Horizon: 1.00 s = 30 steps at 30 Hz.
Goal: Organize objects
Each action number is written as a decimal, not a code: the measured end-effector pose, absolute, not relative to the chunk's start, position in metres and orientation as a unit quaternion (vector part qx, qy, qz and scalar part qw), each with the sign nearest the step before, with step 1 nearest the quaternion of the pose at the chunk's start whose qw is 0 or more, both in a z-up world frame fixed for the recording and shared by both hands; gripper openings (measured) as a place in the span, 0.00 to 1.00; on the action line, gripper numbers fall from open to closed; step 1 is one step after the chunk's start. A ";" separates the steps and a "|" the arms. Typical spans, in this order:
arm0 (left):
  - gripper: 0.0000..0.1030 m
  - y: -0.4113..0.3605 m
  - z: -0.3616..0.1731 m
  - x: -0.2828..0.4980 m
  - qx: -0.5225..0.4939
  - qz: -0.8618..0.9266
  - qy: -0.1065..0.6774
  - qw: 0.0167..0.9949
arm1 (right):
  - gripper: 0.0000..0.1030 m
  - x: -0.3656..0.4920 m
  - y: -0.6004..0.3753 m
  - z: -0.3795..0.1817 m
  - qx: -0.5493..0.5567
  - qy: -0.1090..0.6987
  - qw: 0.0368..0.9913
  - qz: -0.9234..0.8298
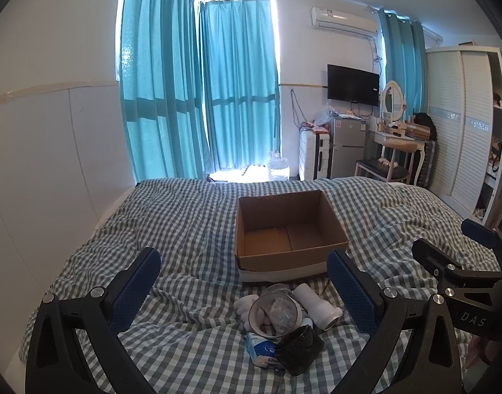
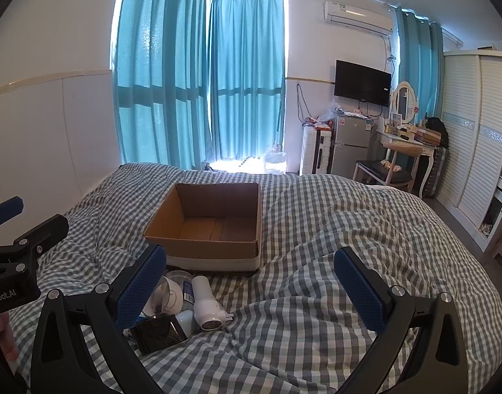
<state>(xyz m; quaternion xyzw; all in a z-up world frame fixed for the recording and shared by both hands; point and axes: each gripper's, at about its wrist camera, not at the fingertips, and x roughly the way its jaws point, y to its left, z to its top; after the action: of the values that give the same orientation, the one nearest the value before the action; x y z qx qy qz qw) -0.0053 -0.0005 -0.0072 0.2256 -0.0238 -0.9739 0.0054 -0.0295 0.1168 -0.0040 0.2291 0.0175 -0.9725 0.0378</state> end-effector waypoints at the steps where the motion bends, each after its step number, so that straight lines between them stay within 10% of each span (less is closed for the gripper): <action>1: 1.00 -0.001 -0.008 -0.005 0.226 -0.974 -0.024 0.006 | 1.00 -0.029 0.117 -0.004 0.228 0.018 0.037 -0.973; 30: 1.00 -0.004 -0.022 -0.033 0.255 -0.967 -0.011 0.010 | 0.99 -0.065 0.097 -0.014 0.252 0.065 0.054 -0.964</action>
<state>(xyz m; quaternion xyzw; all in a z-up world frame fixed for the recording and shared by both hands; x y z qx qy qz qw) -0.0332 -0.0041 -0.0220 0.2554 -0.0107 -0.9667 0.0098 -0.0647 0.0968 -0.0144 0.2522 0.0646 -0.9640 0.0537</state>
